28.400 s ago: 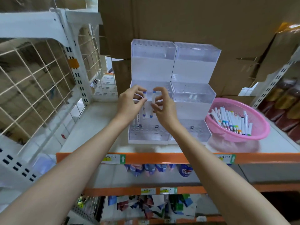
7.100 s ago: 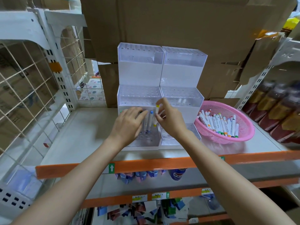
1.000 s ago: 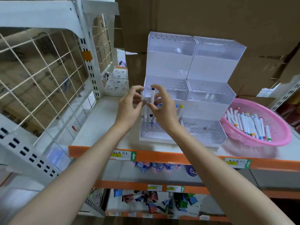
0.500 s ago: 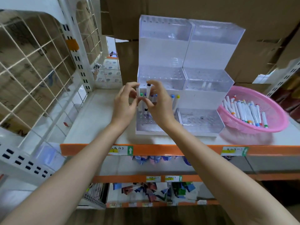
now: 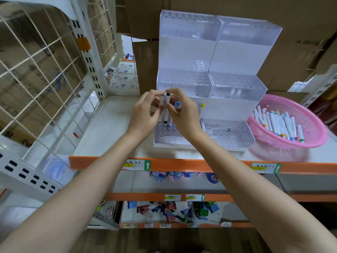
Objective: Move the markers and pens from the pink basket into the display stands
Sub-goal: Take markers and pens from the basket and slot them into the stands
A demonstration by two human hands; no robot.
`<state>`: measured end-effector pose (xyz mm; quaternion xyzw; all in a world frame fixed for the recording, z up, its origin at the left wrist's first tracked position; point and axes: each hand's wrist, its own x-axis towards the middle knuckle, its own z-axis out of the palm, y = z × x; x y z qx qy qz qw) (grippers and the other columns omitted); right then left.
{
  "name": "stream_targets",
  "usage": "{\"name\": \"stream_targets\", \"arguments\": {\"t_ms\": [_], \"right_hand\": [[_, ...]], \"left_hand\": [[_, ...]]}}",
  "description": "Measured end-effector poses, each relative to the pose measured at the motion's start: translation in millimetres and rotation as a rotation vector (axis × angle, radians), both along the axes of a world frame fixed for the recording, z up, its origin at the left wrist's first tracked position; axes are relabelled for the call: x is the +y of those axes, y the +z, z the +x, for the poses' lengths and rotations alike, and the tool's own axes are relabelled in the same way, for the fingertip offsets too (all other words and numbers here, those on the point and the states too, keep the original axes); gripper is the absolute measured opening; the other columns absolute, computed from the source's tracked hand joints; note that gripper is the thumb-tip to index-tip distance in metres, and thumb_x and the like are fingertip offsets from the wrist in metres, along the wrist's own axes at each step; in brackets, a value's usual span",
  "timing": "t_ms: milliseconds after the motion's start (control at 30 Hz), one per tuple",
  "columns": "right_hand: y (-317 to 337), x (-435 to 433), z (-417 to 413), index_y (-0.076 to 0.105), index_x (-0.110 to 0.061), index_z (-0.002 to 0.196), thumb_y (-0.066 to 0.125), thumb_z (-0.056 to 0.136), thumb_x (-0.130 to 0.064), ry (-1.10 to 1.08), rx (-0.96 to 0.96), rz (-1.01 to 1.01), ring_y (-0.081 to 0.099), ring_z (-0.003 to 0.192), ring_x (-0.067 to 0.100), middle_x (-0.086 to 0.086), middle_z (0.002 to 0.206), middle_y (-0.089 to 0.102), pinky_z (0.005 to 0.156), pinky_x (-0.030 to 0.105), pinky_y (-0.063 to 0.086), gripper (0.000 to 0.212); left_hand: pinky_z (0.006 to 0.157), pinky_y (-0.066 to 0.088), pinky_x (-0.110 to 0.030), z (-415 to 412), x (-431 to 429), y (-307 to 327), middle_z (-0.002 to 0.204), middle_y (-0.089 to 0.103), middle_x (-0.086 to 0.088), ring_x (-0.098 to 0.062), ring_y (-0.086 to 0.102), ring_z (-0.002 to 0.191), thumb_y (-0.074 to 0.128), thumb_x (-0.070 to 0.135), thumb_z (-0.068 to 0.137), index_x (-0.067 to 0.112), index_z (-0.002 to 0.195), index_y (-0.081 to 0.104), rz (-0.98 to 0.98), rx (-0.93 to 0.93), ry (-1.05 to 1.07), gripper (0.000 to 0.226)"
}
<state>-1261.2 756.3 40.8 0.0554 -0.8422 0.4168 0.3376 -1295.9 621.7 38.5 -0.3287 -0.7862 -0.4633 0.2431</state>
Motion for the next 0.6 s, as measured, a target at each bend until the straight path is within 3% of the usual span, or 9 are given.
{"name": "stream_targets", "arguments": {"t_ms": [200,300,367,500,600], "right_hand": [[8,2,4,0.063,-0.007,0.107,0.066,0.083,0.002,0.013,-0.023,-0.013,0.058,0.076,0.01,-0.003,0.08,0.061,0.069,0.031,0.055,0.026],[11,3,6,0.063,-0.007,0.106,0.066,0.083,0.001,0.008,-0.046,-0.023,0.063,0.077,0.016,0.003,0.081,0.065,0.073,0.026,0.054,0.024],[13,4,8,0.063,-0.007,0.107,0.066,0.084,0.0,0.008,-0.068,-0.034,0.064,0.077,0.017,0.002,0.081,0.063,0.073,0.023,0.053,0.024],[14,6,10,0.063,-0.01,0.106,0.069,0.085,-0.005,0.004,-0.078,-0.029,0.063,0.075,0.017,0.001,0.08,0.061,0.071,0.026,0.054,0.023],[14,6,9,0.063,-0.012,0.106,0.069,0.085,-0.007,0.001,-0.081,-0.024,0.064,0.075,0.017,0.001,0.081,0.063,0.072,0.031,0.055,0.023]], "left_hand": [[0.069,0.044,-0.007,-2,-1,5,0.088,0.061,-0.005,-0.008,0.058,0.078,0.067,0.001,0.083,0.008,0.11,0.059,-0.012,-0.024,0.002,0.029],[0.068,0.053,-0.024,1,0,1,0.097,0.06,-0.006,-0.014,0.06,0.082,0.066,-0.001,0.082,0.007,0.108,0.06,-0.078,-0.02,-0.022,0.029],[0.07,0.054,-0.028,3,0,-6,0.099,0.061,-0.006,-0.011,0.06,0.082,0.066,-0.002,0.082,0.007,0.108,0.06,-0.076,-0.053,-0.026,0.028],[0.07,0.048,-0.009,3,-2,-12,0.099,0.062,-0.005,-0.005,0.057,0.079,0.067,-0.001,0.082,0.007,0.108,0.058,-0.042,-0.094,0.019,0.029],[0.07,0.043,-0.004,3,-1,-11,0.099,0.06,-0.004,-0.005,0.056,0.08,0.067,-0.002,0.081,0.006,0.105,0.058,-0.062,-0.104,0.024,0.027]]}}
